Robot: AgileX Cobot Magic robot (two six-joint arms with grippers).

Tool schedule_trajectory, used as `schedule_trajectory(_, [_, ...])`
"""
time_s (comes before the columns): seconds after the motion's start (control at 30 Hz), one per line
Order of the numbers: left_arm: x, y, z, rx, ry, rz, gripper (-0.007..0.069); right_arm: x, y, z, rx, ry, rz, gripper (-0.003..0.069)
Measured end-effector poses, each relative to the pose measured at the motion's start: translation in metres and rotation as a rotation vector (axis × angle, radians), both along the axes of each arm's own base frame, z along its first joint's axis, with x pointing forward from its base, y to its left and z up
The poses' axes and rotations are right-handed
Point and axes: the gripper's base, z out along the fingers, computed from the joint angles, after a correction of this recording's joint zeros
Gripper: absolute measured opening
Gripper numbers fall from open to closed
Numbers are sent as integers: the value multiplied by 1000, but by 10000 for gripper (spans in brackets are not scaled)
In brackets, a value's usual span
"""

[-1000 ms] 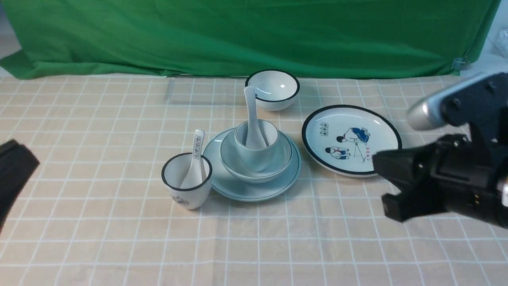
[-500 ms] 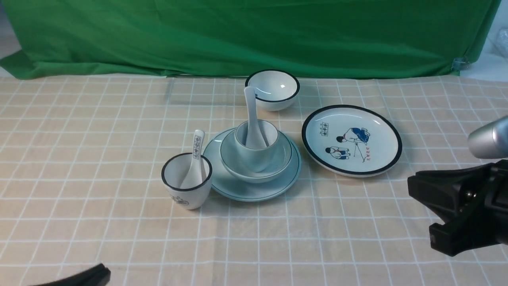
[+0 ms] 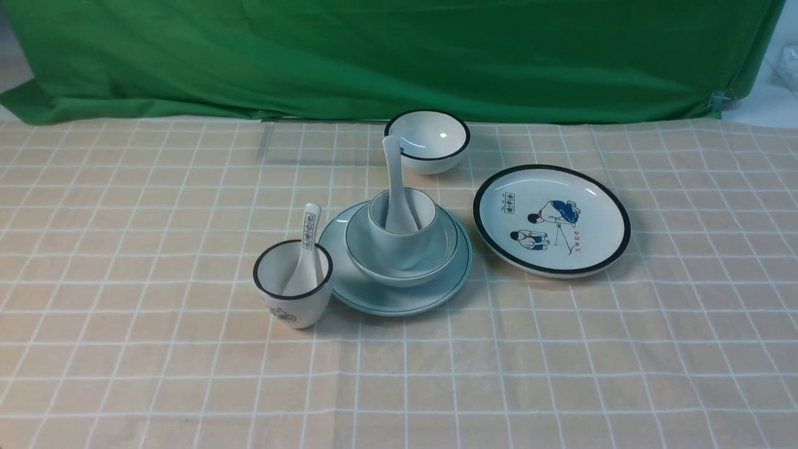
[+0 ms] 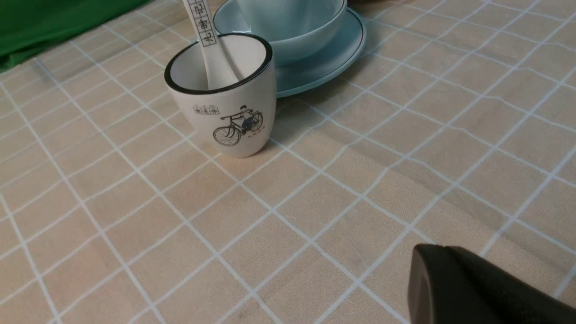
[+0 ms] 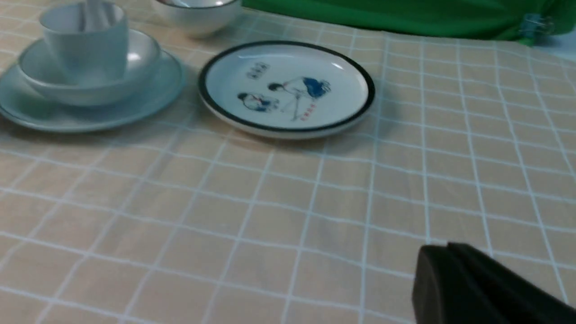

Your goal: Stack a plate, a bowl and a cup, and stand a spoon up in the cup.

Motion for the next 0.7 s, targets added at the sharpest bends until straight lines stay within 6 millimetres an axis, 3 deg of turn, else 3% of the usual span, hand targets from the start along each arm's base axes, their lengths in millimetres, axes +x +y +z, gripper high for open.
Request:
schedule_trajectory(0.17, [0,0,0,2,0,0,1,-12,-5,-17,-1,-9,-41,17])
schedule_trajectory(0.7, [0,0,0,2,-2,0,3,-12,-5,-17,0,-10,-42,42])
